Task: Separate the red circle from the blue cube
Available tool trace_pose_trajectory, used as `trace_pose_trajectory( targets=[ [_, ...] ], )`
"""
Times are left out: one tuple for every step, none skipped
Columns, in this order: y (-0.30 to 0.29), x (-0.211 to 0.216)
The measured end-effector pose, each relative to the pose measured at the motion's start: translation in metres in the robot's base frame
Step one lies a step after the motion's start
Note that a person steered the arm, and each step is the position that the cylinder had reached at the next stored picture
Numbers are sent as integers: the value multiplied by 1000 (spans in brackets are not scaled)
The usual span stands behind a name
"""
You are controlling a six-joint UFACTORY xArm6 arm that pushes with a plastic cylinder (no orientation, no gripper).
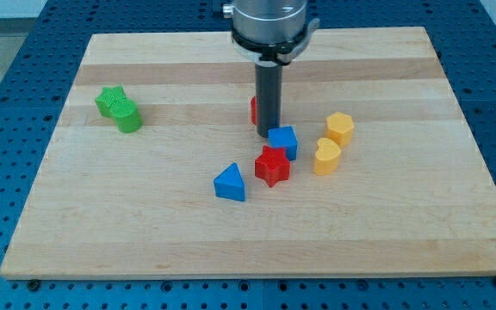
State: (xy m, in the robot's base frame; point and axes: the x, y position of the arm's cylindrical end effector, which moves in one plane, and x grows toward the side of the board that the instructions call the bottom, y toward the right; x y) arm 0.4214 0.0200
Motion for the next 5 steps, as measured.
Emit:
trace_pose_trajectory(
  targets=[
    [10,-4],
    [-2,-4],
    [-27,-4],
    [-37,-5],
    [-30,-48]
  ],
)
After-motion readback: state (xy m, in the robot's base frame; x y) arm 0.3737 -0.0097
